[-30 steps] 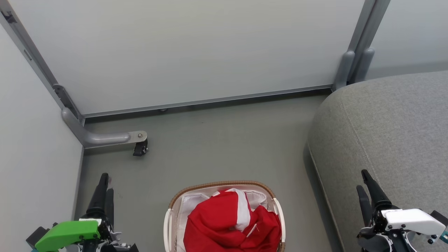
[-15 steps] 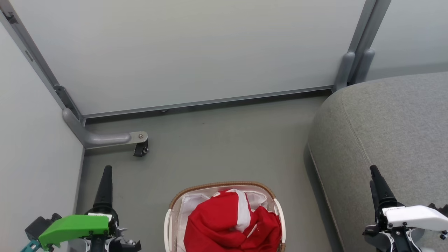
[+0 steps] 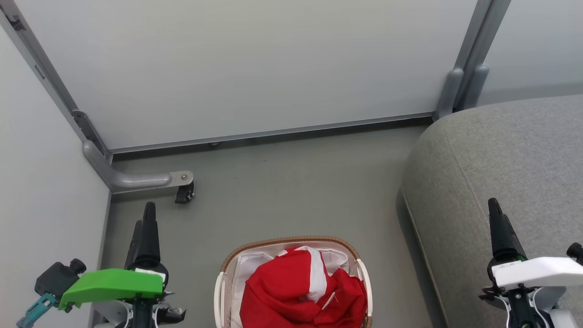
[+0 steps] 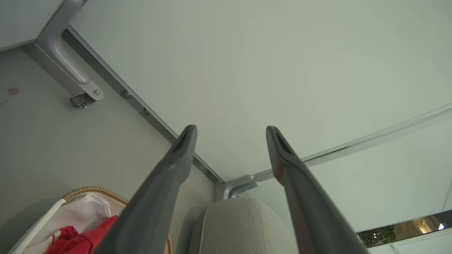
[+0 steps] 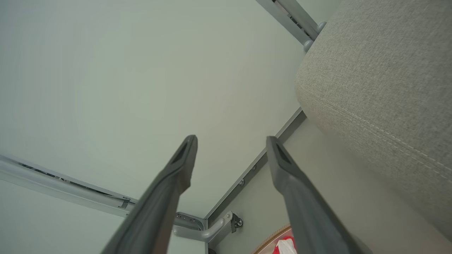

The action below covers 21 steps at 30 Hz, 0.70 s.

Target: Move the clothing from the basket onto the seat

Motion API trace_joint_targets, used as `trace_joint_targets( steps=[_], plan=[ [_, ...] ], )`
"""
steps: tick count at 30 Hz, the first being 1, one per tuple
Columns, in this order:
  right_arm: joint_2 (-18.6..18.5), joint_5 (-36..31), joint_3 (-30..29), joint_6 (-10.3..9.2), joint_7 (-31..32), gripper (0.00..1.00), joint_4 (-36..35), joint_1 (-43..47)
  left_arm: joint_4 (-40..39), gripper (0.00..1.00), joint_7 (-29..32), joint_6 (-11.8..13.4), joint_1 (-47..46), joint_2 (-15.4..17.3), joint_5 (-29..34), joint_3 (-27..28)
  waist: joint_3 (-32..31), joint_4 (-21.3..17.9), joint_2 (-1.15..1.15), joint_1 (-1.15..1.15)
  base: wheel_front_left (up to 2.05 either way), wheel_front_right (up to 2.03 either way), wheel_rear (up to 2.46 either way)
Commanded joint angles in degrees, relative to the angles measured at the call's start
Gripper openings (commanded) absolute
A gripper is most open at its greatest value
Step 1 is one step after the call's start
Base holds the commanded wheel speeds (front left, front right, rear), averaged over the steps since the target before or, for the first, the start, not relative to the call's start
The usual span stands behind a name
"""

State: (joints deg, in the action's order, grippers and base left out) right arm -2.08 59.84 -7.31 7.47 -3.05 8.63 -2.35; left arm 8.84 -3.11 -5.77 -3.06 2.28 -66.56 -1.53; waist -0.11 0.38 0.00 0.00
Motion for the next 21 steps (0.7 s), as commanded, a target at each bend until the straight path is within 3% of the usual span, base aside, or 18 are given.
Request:
trace_joint_targets(
  steps=[1,11,21],
  plan=[
    [-0.4,-3.3,0.1,0.01,-0.7,1.00,-1.6,0.1,-1.3,1.00,-0.6,0.4,-1.1,0.4,2.7,-0.3,0.0,0.0,0.00,0.00,0.00,0.00,0.00],
    [-0.5,-15.9,2.2,0.02,-2.5,1.00,-2.4,1.3,-1.1,1.00,-2.5,1.2,-0.2,0.4,14.4,-1.6,0.0,0.1,0.00,0.00,0.00,0.00,0.00],
    [-0.6,-24.2,2.7,0.02,-4.2,1.00,-1.6,1.8,0.3,1.00,-4.1,1.5,0.8,0.5,23.8,-2.4,0.0,0.1,0.00,0.00,0.00,0.00,0.00]
  ],
)
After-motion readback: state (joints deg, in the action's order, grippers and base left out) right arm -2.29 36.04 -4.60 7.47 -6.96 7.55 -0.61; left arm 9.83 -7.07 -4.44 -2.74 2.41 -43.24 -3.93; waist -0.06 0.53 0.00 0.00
